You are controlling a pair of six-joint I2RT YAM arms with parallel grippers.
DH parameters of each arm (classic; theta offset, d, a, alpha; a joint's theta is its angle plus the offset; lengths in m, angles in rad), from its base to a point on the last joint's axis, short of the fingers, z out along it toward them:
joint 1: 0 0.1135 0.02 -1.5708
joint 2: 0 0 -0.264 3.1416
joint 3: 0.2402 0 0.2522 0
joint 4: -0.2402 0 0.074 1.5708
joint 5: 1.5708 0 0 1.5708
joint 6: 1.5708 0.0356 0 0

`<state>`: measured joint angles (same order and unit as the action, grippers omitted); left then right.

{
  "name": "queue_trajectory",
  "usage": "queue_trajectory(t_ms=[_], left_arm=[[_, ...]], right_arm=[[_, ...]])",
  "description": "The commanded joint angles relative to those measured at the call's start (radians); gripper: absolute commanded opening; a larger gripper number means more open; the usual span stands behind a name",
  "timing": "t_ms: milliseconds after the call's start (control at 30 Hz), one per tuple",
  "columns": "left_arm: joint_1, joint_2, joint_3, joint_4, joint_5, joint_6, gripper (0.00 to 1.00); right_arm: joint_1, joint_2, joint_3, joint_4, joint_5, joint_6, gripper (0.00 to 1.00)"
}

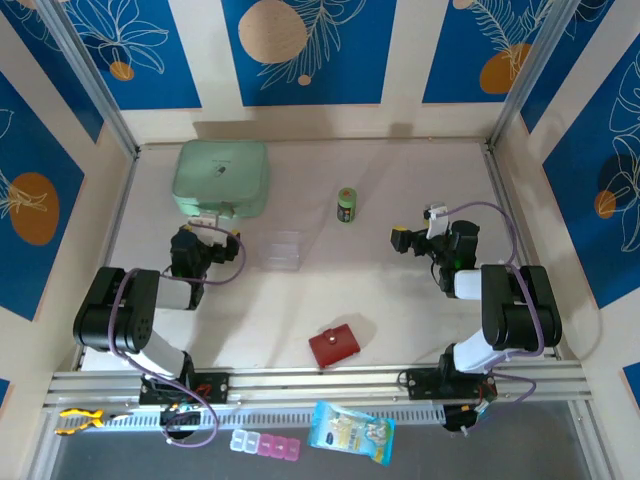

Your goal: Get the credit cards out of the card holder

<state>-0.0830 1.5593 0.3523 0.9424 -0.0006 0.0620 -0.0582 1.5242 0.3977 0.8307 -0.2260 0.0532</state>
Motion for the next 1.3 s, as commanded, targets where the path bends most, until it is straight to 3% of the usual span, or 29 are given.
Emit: queue_trajectory(t_ms=[0, 667, 800, 1000, 1267], left_arm=[[0.011, 0.002, 0.014, 0.009, 0.019, 0.014, 1.00], [0.009, 0.002, 0.011, 0.011, 0.016, 0.013, 1.00], [0.012, 0.003, 0.025, -0.016, -0.058, -0.016, 1.00], [0.011, 0.003, 0.023, -0.005, -0.068, -0.017, 1.00], [0.002, -0.044, 0.017, -0.029, -0.107, -0.018, 1.00]], right_arm=[[0.003, -0.004, -0.011, 0.030, -0.020, -0.015, 0.99], [0.003, -0.006, -0.014, 0.033, -0.018, -0.013, 0.99], [-0.004, -0.004, -0.010, 0.033, -0.029, -0.007, 0.99], [-0.009, -0.002, -0.010, 0.031, -0.033, -0.004, 0.99], [0.027, -0.034, 0.016, -0.043, 0.073, -0.009, 0.99]])
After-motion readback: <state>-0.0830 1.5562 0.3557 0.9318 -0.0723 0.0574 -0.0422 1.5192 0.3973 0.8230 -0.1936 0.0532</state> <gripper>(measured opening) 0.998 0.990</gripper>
